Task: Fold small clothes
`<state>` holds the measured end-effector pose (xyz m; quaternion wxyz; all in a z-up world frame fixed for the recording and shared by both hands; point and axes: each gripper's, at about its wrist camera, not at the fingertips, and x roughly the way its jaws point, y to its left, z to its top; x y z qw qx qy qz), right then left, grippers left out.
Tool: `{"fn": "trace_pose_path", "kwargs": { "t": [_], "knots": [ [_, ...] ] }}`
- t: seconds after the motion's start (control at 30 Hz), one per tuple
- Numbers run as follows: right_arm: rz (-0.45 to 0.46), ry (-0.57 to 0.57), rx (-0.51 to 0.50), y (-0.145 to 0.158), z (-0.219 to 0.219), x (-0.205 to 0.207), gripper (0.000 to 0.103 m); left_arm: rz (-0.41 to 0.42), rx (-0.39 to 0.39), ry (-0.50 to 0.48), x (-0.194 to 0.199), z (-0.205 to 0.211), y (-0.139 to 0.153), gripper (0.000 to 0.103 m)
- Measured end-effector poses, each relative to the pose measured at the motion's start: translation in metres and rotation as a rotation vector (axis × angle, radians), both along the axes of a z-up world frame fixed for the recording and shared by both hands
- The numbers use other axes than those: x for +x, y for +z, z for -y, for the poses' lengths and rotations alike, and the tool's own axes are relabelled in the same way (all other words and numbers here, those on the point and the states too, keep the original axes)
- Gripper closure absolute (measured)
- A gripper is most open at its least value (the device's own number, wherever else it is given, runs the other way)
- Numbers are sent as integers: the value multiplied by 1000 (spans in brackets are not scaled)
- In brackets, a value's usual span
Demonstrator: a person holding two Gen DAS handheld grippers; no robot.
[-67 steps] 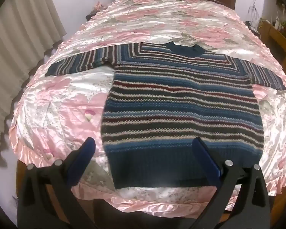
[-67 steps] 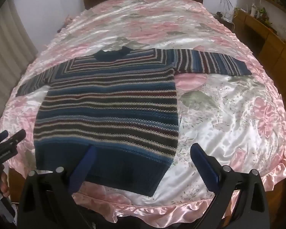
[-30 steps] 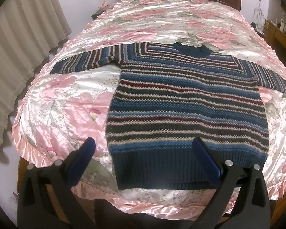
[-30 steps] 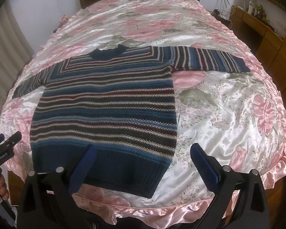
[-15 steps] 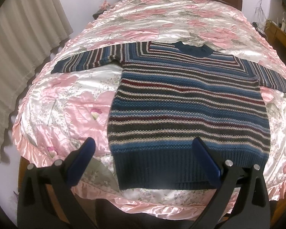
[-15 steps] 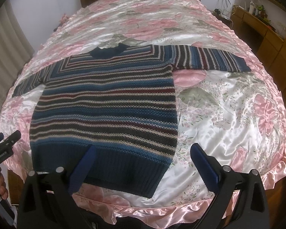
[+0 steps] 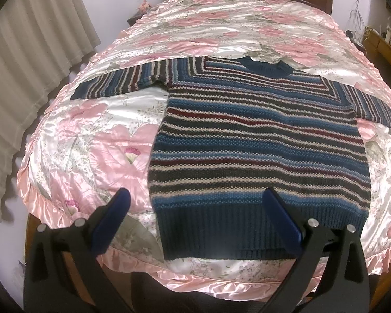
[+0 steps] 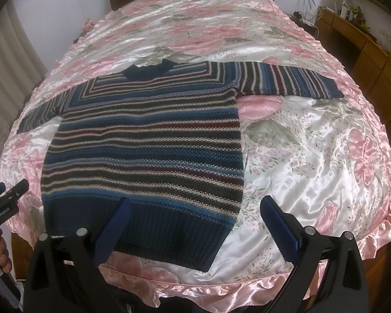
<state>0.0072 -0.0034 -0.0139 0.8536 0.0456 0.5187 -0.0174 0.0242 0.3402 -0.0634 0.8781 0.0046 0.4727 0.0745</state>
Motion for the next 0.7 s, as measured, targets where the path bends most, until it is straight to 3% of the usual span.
{"fn": "trace_pose_path", "kwargs": {
  "t": [0.7],
  "knots": [
    [2, 1, -1, 1, -1, 2, 3, -1, -1, 2, 1, -1, 1, 2]
  ]
}}
